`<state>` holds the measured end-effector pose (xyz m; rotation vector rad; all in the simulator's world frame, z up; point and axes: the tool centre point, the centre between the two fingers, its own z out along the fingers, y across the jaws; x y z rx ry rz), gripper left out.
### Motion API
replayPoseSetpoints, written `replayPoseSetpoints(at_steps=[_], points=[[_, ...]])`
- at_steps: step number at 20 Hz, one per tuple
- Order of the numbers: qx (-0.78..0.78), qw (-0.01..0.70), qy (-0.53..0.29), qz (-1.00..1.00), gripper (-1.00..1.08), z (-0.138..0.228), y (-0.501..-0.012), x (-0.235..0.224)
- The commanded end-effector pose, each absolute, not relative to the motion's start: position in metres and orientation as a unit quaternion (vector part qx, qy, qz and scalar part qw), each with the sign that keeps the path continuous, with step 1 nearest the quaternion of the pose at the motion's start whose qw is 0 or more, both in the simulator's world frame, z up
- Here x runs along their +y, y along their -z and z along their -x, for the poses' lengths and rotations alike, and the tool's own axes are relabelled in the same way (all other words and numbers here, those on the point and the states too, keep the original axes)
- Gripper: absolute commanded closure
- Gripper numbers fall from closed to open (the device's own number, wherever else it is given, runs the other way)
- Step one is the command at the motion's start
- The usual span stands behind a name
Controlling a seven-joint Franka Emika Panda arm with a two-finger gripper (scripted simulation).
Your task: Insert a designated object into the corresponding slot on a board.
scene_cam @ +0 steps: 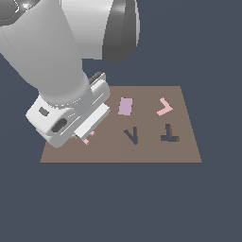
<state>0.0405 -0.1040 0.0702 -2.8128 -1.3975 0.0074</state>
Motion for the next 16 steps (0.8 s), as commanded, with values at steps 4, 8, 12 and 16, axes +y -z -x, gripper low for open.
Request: replayPoseSetpoints(at_steps=[4, 8, 12, 16], points=[[-0.493, 0.0, -0.001, 0.87, -0.92, -0.053, -0.059, -0.114], [-0.517, 0.0, 0.0, 0.856, -0.92, -0.061, -0.054, -0.118], [-0.531, 0.0, 0.0, 0.847, -0.92, -0.065, -0.051, -0.12], [-0.536, 0.0, 0.0, 0.844, -0.92, -0.067, -0.05, -0.121]])
